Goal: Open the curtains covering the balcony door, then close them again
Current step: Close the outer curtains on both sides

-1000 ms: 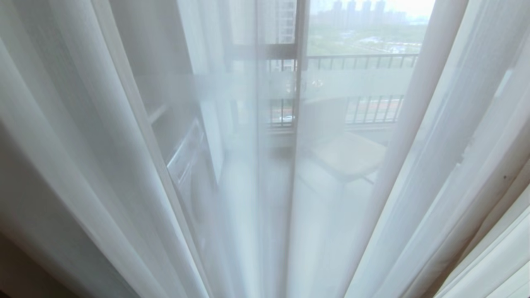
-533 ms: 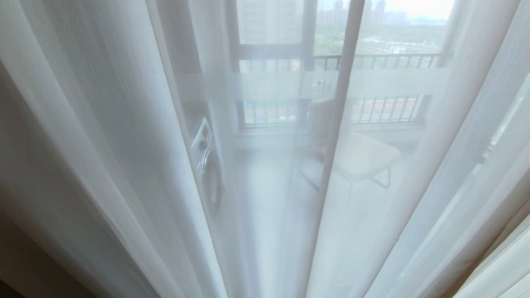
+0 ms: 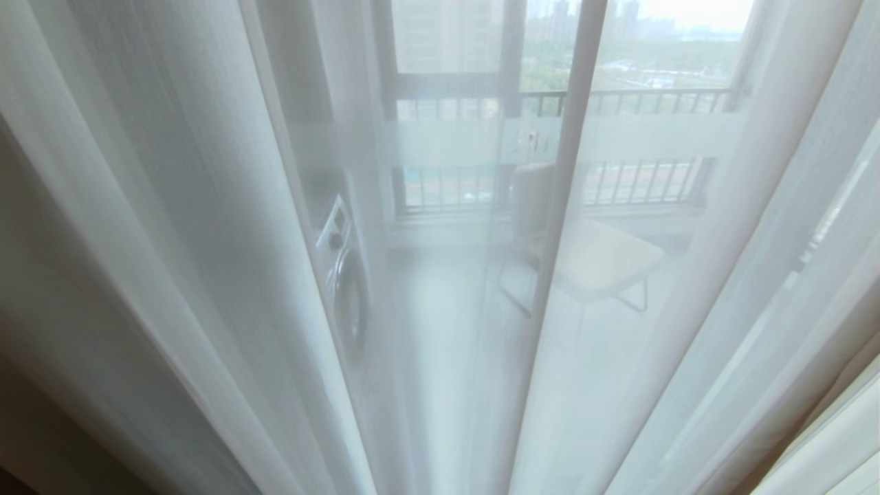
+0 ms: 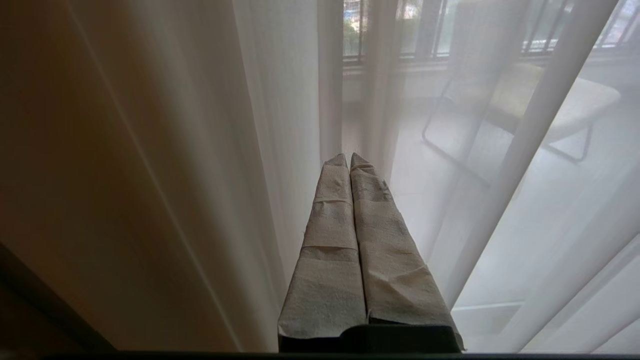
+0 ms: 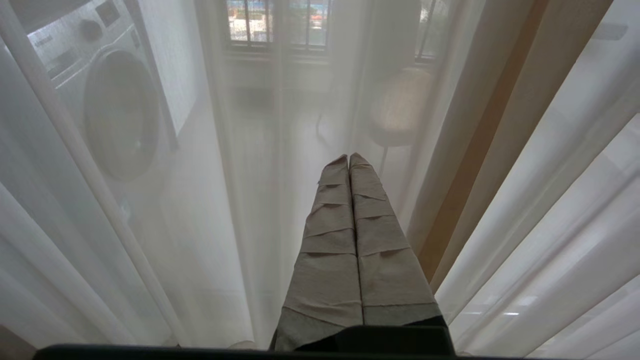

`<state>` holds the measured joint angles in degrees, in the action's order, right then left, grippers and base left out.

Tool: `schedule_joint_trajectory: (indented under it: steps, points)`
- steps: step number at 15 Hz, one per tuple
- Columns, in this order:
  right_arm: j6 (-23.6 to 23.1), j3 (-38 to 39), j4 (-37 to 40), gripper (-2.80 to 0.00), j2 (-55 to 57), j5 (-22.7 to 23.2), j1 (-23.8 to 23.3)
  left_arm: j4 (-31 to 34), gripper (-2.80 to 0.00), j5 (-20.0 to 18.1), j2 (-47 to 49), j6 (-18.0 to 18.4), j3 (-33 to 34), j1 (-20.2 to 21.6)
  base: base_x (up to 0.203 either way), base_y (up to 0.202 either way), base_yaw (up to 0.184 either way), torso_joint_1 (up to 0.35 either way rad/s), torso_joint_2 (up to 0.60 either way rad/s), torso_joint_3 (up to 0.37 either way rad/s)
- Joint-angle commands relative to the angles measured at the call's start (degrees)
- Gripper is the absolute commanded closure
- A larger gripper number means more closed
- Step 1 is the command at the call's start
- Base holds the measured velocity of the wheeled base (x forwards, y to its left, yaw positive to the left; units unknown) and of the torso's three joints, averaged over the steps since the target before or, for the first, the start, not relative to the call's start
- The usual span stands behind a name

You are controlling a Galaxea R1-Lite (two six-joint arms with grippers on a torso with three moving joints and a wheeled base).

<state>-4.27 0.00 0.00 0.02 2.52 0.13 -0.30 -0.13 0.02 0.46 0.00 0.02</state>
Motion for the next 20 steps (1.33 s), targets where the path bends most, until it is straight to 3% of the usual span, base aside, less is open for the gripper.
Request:
schedule_joint_trajectory:
  steps: [1, 20]
  points:
    - [0.0, 0.0, 0.0, 0.0, 0.0, 0.0, 0.0, 0.0, 0.0, 0.0, 0.0, 0.0, 0.0, 0.0, 0.0, 0.0, 0.0, 0.0, 0.0, 0.0]
    - [0.0, 0.0, 0.0, 0.0, 0.0, 0.0, 0.0, -0.4, 0.0, 0.4, 0.0, -1.7, -0.6, 0.1, 0.0, 0.0, 0.0, 0.0, 0.0, 0.0]
